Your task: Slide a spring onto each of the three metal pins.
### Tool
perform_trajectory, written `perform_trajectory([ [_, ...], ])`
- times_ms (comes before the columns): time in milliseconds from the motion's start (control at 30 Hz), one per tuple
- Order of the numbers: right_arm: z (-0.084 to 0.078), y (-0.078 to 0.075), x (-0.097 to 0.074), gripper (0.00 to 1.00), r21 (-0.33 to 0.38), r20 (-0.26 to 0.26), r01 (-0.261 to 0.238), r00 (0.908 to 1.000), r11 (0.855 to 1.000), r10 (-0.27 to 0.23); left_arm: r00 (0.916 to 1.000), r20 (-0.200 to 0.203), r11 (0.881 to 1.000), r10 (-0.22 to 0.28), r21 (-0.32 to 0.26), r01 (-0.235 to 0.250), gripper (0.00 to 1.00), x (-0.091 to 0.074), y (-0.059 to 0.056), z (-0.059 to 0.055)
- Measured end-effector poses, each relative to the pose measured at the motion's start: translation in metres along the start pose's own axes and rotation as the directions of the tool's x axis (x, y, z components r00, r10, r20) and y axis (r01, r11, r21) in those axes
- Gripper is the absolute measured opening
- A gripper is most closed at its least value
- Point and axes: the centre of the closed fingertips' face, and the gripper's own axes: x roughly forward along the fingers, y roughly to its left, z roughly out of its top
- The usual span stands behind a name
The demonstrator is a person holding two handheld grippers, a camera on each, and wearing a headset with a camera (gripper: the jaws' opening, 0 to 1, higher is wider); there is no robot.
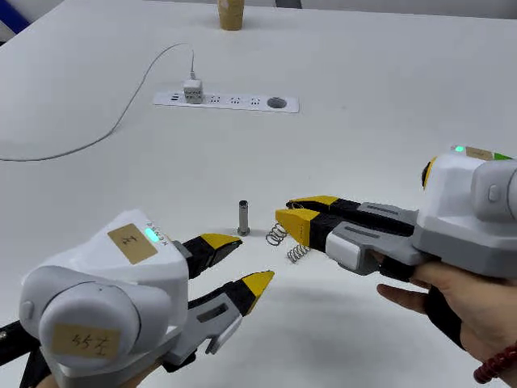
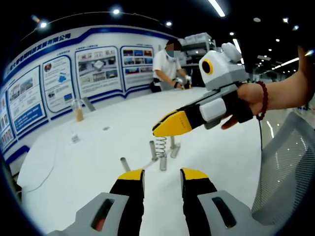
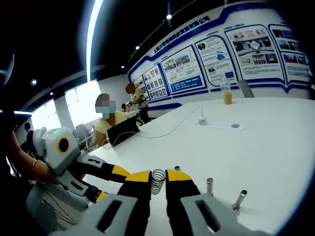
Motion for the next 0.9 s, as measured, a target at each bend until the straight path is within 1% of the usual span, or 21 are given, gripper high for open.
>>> perform_trajectory([
  [67, 0.001, -0.004, 0.004, 0.12, 0.000, 0.004, 0.013, 0.9999, 1.000, -0.013, 1.0000, -0.005, 1.000, 0.003, -0.003, -0.003, 0.33, 0.001, 0.001, -0.002],
  [200, 0.004, -0.010, 0.011, 0.12, 0.013, 0.023, 0.026, 0.9994, 1.000, -0.027, 1.0000, -0.009, 0.999, 0.002, -0.036, -0.002, 0.36, 0.002, 0.001, -0.006],
  [267, 0.006, -0.013, 0.014, 0.12, 0.007, 0.030, 0.036, 0.9989, 0.999, -0.036, 1.0000, -0.007, 0.999, 0.002, -0.037, -0.003, 0.37, 0.002, 0.002, -0.006],
  [400, 0.010, -0.022, 0.023, 0.12, 0.004, 0.042, 0.053, 0.9977, 0.999, -0.053, 0.9999, -0.016, 0.998, 0.002, -0.056, -0.003, 0.40, 0.004, 0.002, -0.010],
  [533, 0.014, -0.028, 0.031, 0.12, 0.002, 0.049, 0.063, 0.9968, 0.998, -0.063, 0.9998, -0.019, 0.998, 0.003, -0.064, -0.004, 0.43, 0.004, 0.003, -0.012],
  [767, 0.016, -0.032, 0.045, 0.12, -0.003, 0.061, 0.075, 0.9953, 0.997, -0.075, 0.9996, -0.025, 0.997, 0.014, -0.073, -0.015, 0.49, 0.006, 0.006, -0.015],
  [900, 0.014, -0.035, 0.054, 0.12, -0.017, 0.057, 0.087, 0.9947, 0.996, -0.086, 0.9996, -0.023, 0.996, 0.016, -0.085, -0.018, 0.53, 0.006, 0.007, -0.015],
])
